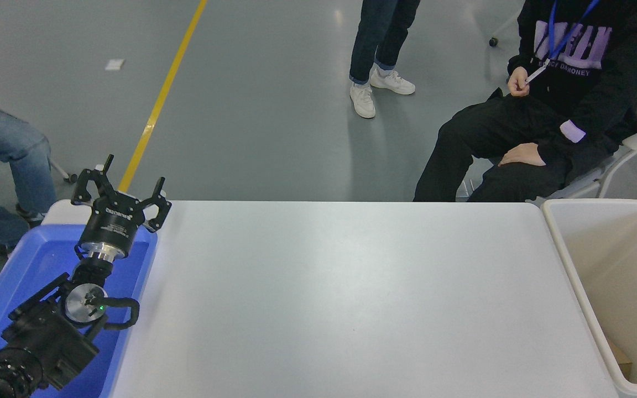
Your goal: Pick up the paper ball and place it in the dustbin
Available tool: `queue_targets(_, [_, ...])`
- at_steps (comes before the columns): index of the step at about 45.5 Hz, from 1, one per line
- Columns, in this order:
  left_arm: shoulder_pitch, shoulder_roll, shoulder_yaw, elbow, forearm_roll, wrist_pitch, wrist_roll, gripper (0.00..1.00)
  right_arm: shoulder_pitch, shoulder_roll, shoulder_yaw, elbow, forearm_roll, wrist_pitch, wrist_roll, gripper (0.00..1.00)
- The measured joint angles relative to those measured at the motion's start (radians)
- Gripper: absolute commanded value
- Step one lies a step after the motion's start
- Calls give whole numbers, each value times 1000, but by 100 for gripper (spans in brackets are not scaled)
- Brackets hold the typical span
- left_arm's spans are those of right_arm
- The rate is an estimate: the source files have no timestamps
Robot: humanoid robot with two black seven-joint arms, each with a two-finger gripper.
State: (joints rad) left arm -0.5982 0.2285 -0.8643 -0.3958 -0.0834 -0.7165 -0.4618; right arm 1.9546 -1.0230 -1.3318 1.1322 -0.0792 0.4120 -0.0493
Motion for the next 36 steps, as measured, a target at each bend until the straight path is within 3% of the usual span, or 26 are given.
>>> queue_targets(9, [0, 0, -1, 0, -1, 0, 0, 98, -347, -7, 213, -130, 2, -197, -1, 0])
queue_targets(20, [0, 0, -1, 0, -1, 0, 0, 98, -766, 169, 422, -445, 2, -320, -1, 0])
queue_targets(36, [0, 0, -1, 0, -1, 0, 0, 98, -1108, 413, 560, -853, 2, -370, -1, 0])
